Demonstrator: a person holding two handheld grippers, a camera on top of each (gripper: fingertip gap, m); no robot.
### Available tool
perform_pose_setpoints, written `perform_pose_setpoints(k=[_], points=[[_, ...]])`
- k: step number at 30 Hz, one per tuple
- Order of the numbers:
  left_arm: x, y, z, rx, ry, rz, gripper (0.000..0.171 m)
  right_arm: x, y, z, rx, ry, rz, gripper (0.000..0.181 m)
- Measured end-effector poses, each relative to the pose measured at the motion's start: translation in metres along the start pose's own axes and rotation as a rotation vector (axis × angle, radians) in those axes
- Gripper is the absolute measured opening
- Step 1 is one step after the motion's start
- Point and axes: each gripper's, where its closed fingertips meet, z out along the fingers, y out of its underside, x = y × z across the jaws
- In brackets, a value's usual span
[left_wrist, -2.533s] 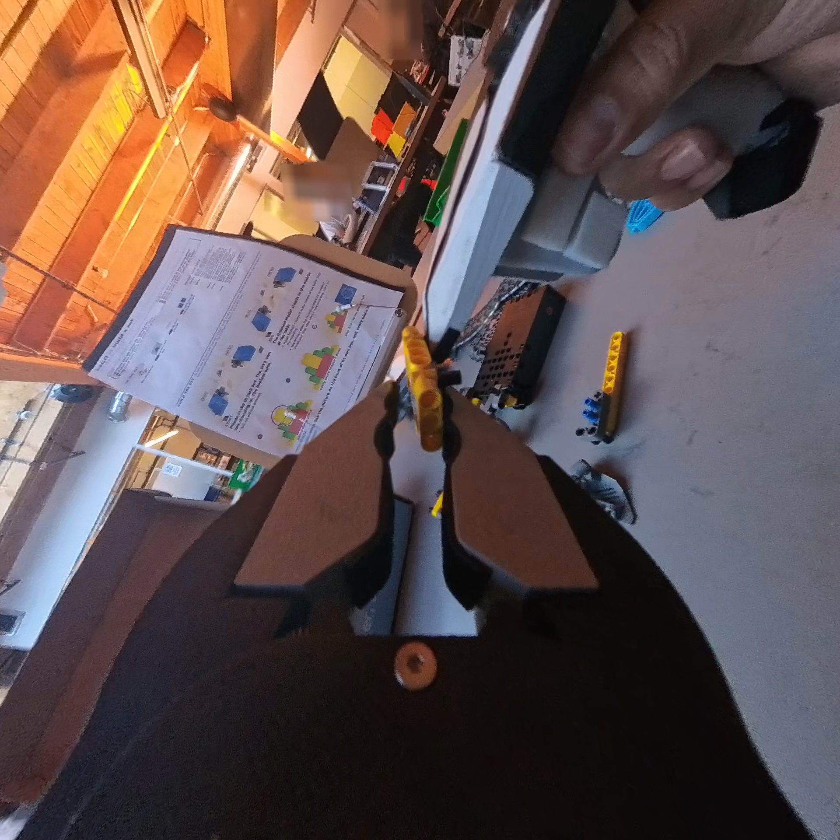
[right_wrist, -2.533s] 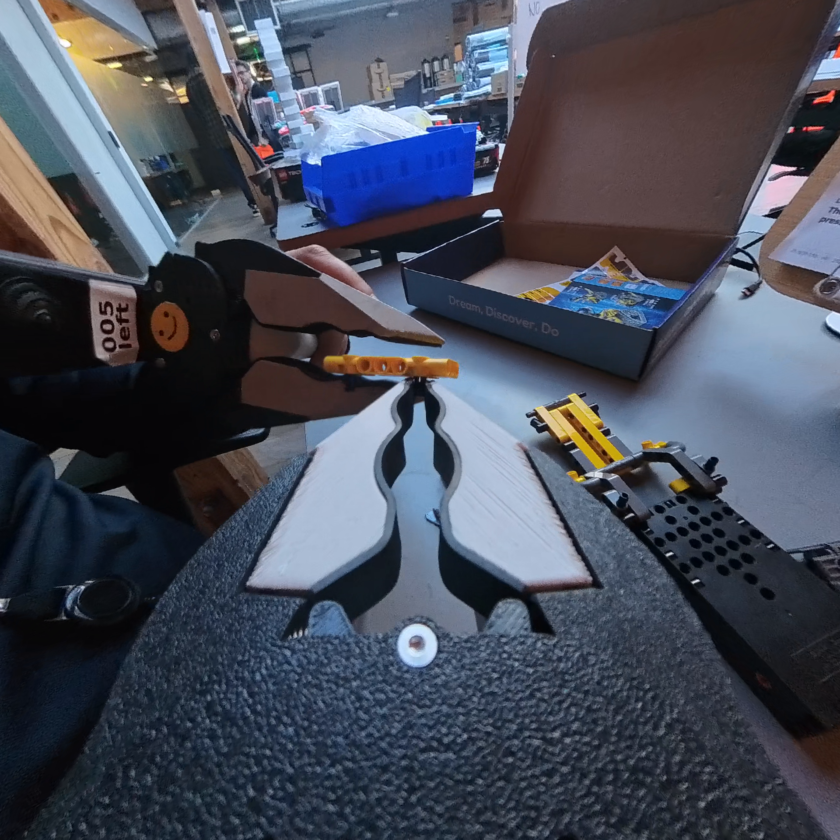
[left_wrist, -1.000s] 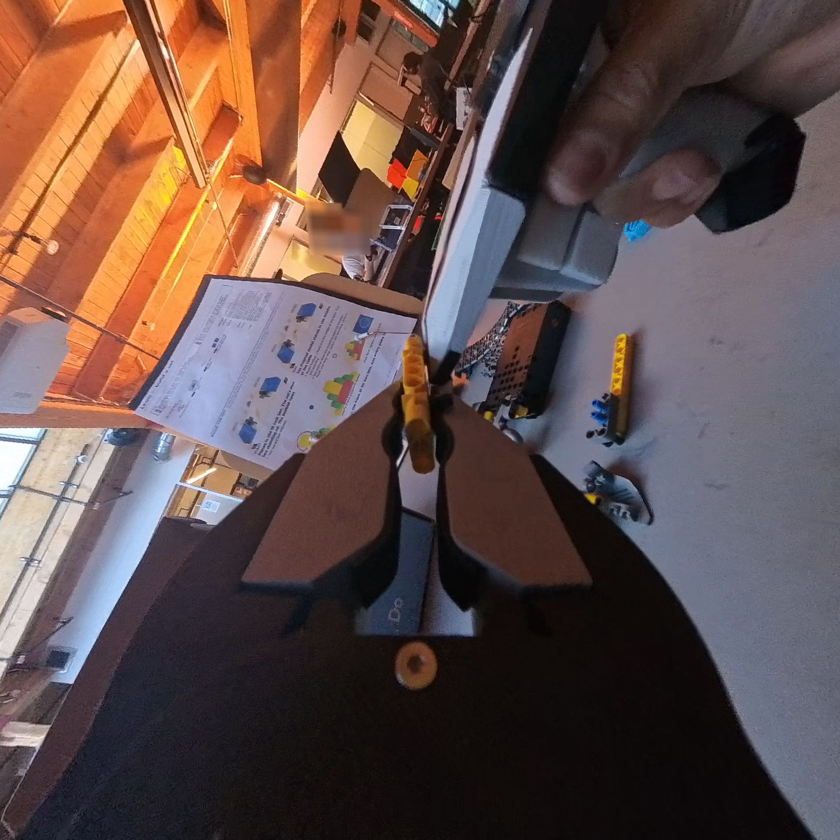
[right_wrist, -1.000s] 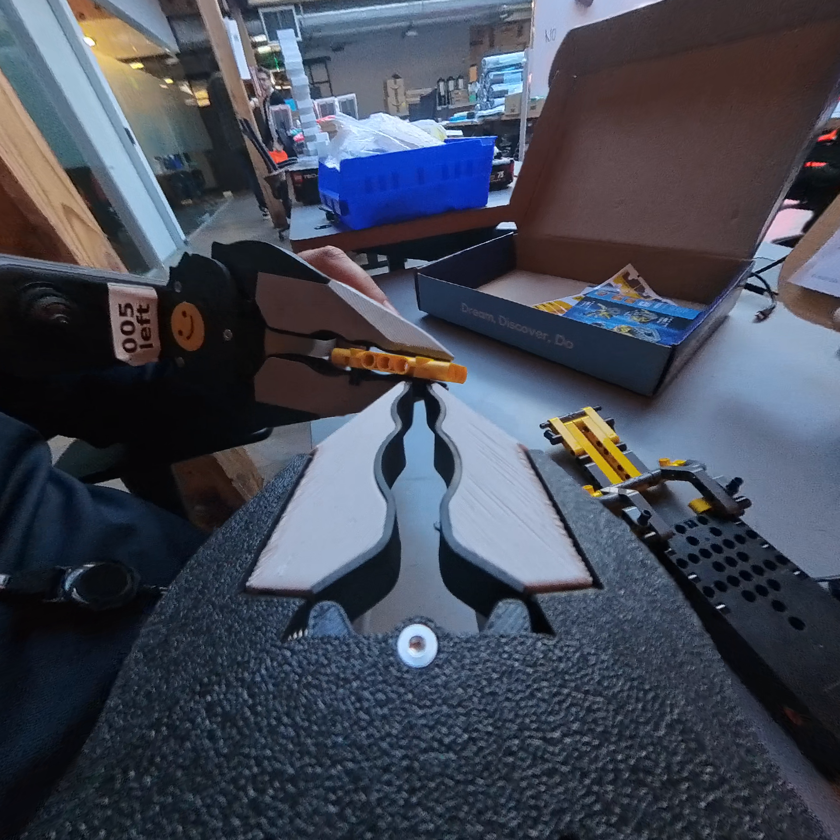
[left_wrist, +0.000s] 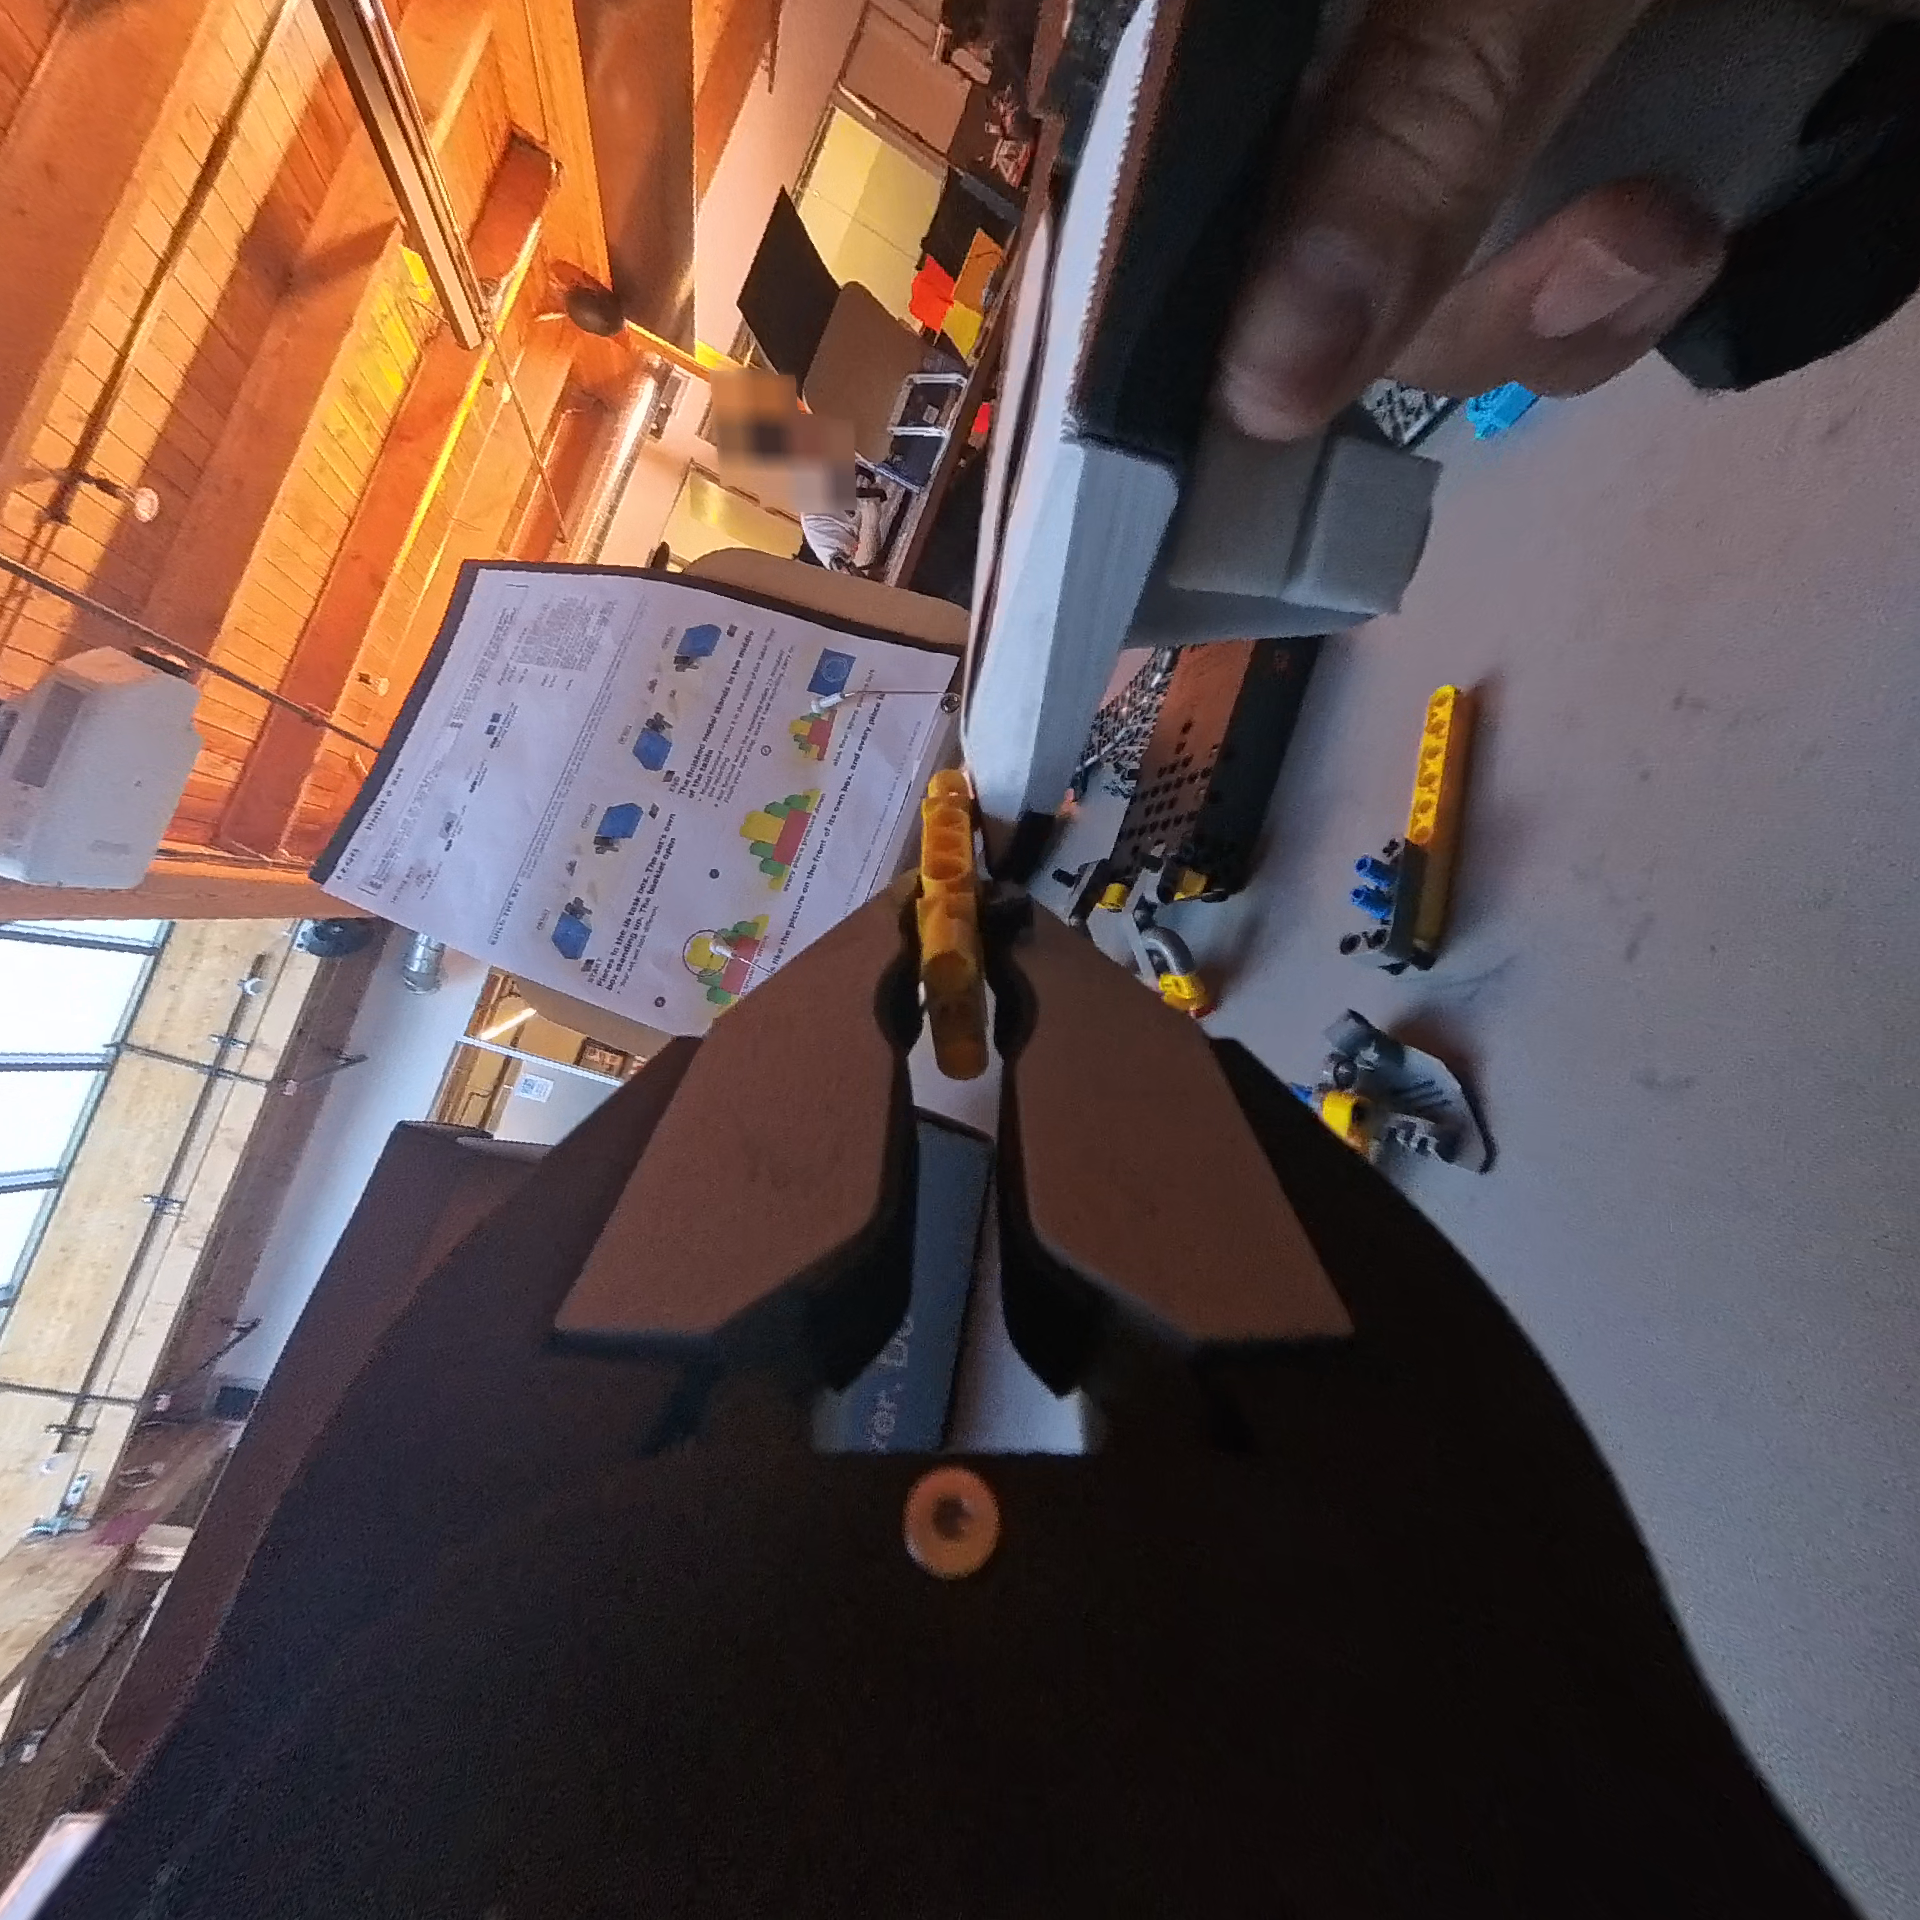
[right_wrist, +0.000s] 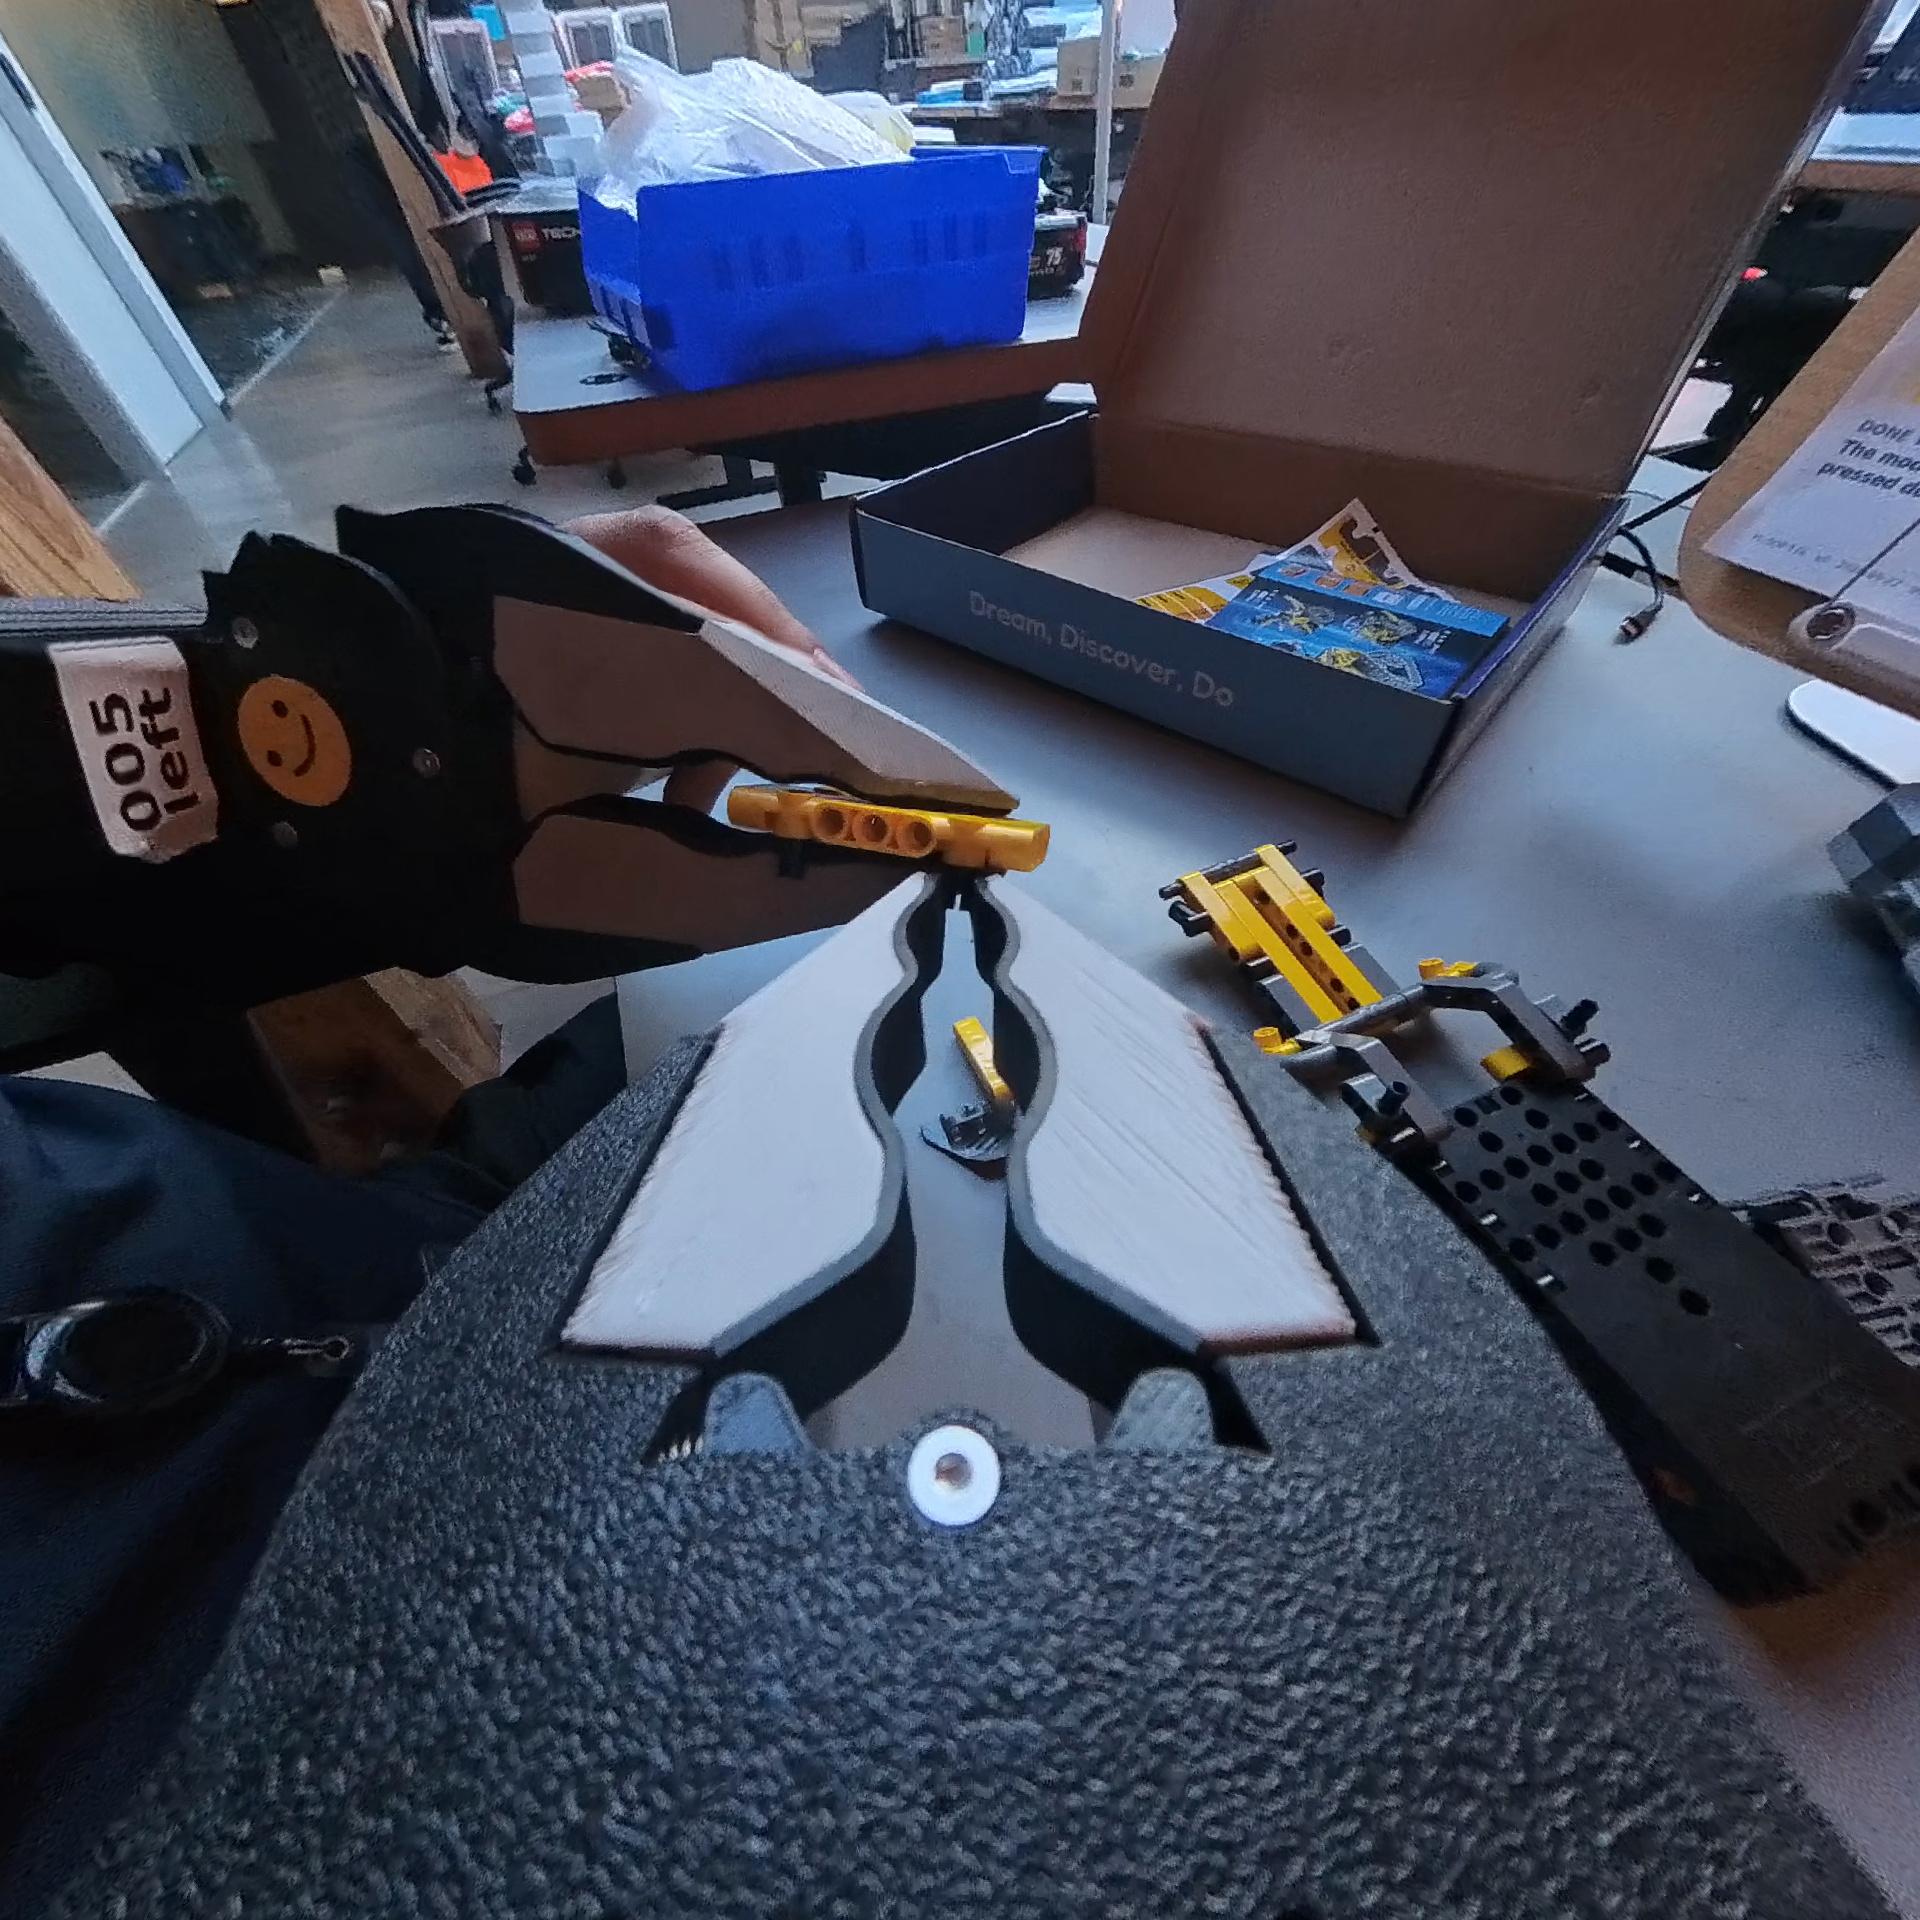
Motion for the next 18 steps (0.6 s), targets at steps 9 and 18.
perform_pose_setpoints(k=[9,18], points=[[0.010,0.001,0.000,0.006,0.092,0.010,0.008,-0.003,0.008,-0.001,-0.073,-0.003,-0.120,0.000],[-0.003,-0.003,-0.004,0.011,-0.012,-0.009,0.005,-0.005,0.006,-0.001,-0.082,-0.003,-0.167,0.000]])
